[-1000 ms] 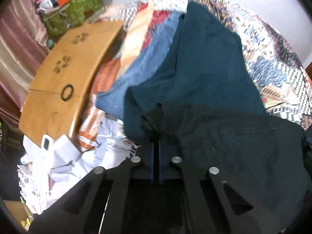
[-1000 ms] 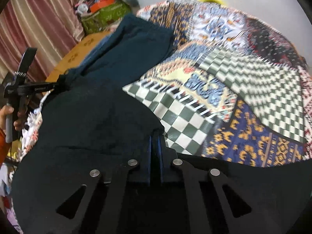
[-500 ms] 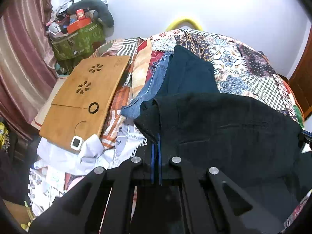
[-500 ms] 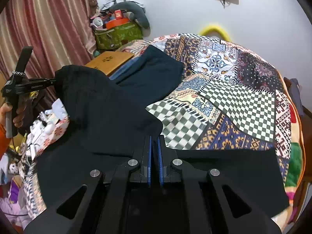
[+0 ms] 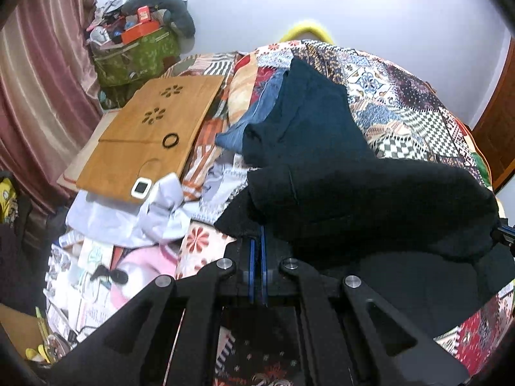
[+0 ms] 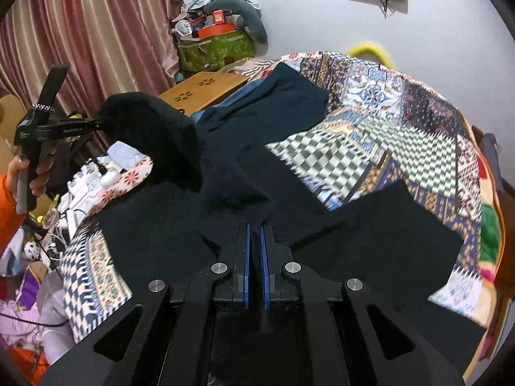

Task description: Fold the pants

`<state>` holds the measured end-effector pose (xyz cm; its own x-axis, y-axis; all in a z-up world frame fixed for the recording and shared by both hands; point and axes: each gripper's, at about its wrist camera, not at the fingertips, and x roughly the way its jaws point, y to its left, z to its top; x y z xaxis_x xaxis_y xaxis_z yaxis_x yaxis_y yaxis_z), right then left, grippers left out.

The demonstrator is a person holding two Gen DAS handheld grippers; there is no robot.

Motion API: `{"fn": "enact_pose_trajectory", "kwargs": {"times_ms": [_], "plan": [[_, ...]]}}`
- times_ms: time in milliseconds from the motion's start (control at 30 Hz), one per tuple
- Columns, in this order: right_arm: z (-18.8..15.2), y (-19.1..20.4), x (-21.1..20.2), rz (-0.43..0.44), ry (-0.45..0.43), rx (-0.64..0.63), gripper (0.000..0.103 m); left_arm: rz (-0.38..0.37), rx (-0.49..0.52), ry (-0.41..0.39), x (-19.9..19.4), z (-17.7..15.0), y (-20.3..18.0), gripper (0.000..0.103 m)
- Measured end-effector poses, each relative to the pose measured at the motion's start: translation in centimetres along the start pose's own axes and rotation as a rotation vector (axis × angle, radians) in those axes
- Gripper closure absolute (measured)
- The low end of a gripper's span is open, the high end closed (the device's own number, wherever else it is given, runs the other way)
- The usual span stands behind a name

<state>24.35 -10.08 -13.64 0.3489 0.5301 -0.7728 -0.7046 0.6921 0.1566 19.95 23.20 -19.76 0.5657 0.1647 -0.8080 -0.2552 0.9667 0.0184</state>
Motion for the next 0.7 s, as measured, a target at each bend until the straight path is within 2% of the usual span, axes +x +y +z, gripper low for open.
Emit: {"fn": "enact_pose_trajectory", "kwargs": {"times_ms": [533,700], "plan": [[-4.1,3.4,1.1,0.022,0.037,-0.006,0.097,0.029,-0.077,0.171,4.5,-8.0,2.5,0.101],[-4.0,3.5,0.5,0.016,0.028,0.000,0.094,0.058,-0.063,0.179,4.3,-9.1,2.9,0.101]]}}
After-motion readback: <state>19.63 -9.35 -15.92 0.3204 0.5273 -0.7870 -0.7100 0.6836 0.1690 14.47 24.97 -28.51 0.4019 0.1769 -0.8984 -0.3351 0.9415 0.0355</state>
